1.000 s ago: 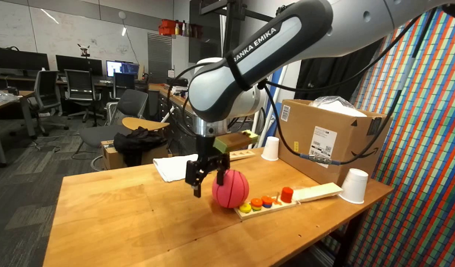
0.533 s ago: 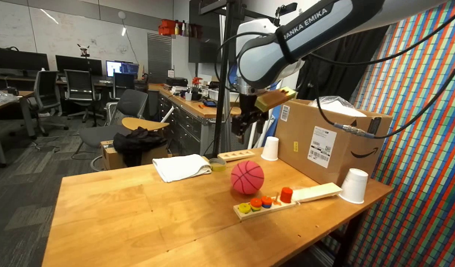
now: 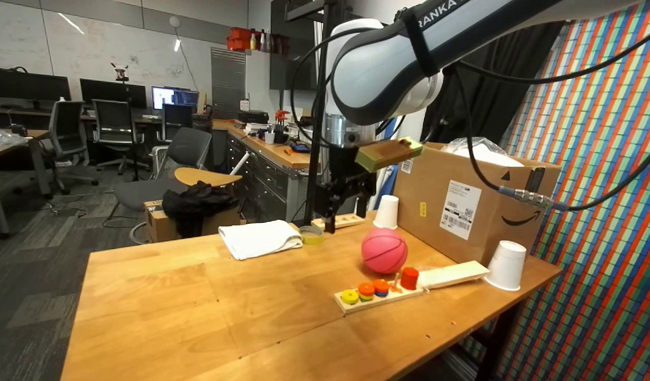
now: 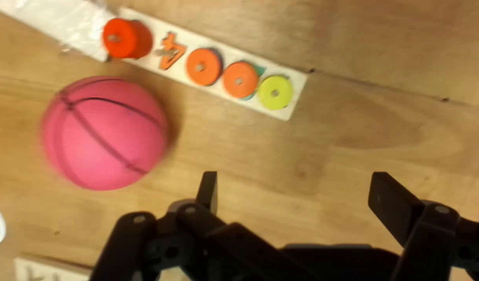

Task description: Push the ball to the right

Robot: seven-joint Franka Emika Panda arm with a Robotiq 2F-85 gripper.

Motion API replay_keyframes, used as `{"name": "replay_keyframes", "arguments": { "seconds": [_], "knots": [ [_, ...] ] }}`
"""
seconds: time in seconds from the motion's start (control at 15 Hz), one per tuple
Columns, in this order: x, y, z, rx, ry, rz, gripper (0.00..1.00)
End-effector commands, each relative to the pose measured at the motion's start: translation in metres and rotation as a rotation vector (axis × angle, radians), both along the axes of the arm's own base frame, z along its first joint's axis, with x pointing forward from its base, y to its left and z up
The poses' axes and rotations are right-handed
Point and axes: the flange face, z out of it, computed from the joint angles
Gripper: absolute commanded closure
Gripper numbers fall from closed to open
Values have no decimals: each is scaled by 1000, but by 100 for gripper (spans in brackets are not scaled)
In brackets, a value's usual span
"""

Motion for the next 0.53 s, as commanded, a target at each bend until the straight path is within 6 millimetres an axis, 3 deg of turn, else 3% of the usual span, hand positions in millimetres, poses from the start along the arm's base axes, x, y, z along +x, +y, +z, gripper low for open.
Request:
{"name": "replay_keyframes", "arguments": {
  "seconds": [0.0, 0.27, 0.47],
  "knots": [
    [-36, 36, -27, 54, 86, 42, 0],
    [-43, 34, -54, 28, 138, 30, 0],
    [-35, 15, -61, 18, 151, -18, 0]
  ]
}}
